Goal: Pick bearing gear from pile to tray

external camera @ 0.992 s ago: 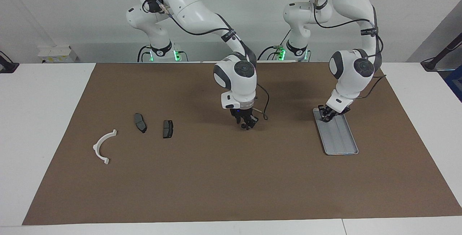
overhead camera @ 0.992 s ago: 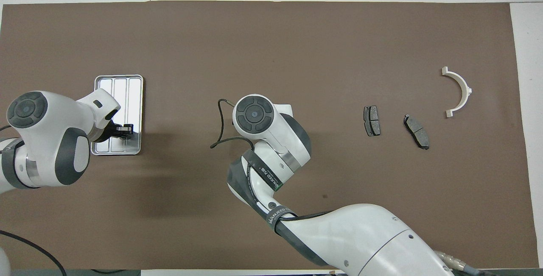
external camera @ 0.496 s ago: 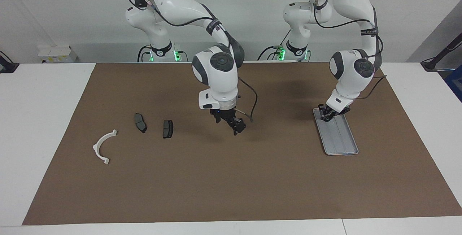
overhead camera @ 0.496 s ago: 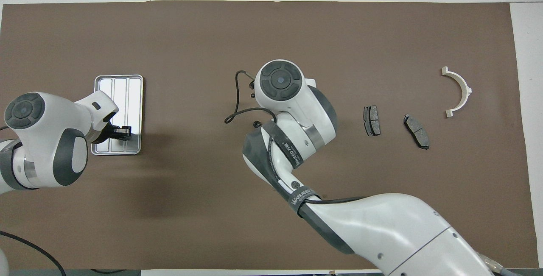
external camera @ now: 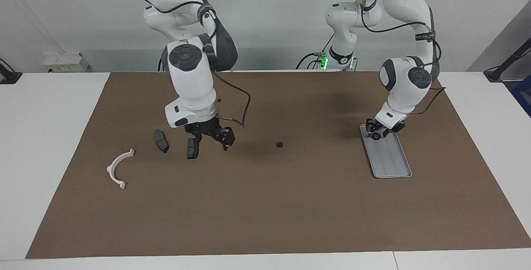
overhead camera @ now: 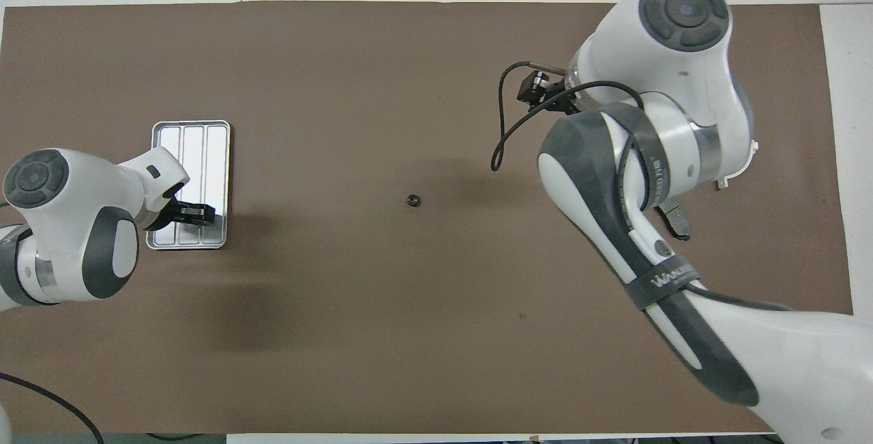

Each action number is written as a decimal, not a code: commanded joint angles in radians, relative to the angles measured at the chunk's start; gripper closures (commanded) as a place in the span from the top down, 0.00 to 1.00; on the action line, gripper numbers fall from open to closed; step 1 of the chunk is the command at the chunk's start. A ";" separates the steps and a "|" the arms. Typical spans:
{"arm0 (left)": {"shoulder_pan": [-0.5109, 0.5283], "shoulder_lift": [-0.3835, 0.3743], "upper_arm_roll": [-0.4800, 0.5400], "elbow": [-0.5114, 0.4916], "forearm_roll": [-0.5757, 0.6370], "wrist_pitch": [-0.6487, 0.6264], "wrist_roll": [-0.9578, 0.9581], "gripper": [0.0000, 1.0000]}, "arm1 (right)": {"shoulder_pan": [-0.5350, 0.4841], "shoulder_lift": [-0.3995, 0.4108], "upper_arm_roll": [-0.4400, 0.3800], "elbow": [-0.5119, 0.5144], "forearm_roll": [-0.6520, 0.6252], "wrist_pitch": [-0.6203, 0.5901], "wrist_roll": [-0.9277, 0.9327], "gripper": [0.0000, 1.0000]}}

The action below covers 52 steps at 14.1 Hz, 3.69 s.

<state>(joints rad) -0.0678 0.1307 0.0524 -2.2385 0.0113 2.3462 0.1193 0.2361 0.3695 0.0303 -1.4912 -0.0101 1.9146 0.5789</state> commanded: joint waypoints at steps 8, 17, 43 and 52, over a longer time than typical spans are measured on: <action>-0.277 0.022 -0.008 0.327 -0.007 -0.272 -0.539 0.96 | -0.124 -0.058 0.016 -0.034 0.021 -0.040 -0.280 1.00; -0.596 0.173 -0.009 0.341 -0.037 -0.141 -0.918 1.00 | -0.192 -0.084 0.003 -0.038 0.018 -0.028 -0.668 1.00; -0.638 0.277 -0.002 0.335 -0.070 0.042 -0.983 0.16 | -0.207 -0.408 -0.010 -0.149 -0.059 -0.374 -0.588 1.00; -0.519 0.291 0.017 0.549 -0.005 -0.292 -0.908 0.00 | -0.205 -0.406 -0.004 -0.144 -0.041 -0.368 -0.576 1.00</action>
<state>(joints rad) -0.6579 0.4024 0.0671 -1.7791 -0.0192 2.1626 -0.8435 0.0440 -0.0307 0.0141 -1.6258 -0.0599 1.5331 -0.0166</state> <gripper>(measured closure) 0.811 0.000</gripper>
